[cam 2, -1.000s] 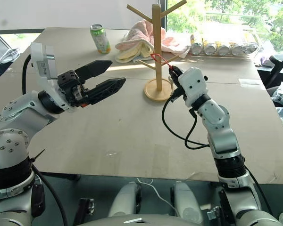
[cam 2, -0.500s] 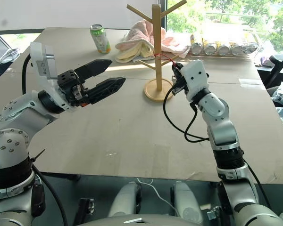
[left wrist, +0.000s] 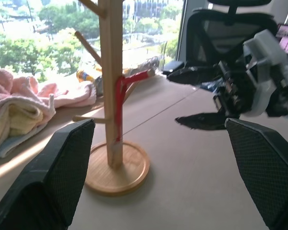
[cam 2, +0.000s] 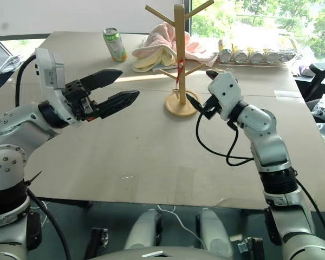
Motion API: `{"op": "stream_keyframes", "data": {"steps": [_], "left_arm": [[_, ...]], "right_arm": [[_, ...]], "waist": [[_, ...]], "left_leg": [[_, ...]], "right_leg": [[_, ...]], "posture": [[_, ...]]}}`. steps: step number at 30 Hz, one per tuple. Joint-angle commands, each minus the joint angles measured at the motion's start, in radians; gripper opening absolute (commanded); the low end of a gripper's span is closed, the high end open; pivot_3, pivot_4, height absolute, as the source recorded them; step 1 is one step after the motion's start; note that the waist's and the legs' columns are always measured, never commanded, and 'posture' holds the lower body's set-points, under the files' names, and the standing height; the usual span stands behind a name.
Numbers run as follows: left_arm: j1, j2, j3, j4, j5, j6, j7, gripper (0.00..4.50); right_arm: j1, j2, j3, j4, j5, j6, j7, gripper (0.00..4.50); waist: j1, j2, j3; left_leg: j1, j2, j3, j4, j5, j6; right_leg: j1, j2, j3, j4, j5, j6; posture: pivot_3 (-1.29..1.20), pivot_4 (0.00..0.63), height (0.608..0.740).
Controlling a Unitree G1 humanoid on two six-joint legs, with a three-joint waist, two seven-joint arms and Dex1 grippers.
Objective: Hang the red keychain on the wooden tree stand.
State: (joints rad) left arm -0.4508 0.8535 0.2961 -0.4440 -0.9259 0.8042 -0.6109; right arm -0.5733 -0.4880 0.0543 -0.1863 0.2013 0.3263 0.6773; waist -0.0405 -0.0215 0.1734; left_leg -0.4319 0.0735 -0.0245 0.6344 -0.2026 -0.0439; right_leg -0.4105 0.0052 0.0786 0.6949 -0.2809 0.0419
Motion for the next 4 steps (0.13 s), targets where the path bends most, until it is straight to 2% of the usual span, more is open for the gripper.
{"op": "stream_keyframes", "data": {"steps": [1, 4], "left_arm": [[-0.002, 0.083, 0.029, 0.06, 0.05, -0.021, -0.086, 4.5], [-0.015, 0.126, 0.031, 0.122, 0.089, -0.059, -0.155, 4.5]], "right_arm": [[-0.05, -0.069, -0.071, -0.095, 0.127, 0.1, 0.094, 4.46], [-0.068, -0.106, -0.089, -0.132, 0.192, 0.171, 0.121, 4.46]], "waist": [[0.0, 0.0, 0.0], [-0.001, 0.0, 0.001]], "left_leg": [[0.0, 0.0, 0.0, 0.0, 0.0, 0.0], [0.0, 0.0, 0.0, 0.0, 0.0, 0.0]], "right_leg": [[0.0, 0.0, 0.0, 0.0, 0.0, 0.0], [0.0, 0.0, 0.0, 0.0, 0.0, 0.0]], "posture": [[0.0, 0.15, 0.732], [0.0, 0.15, 0.732]]}}
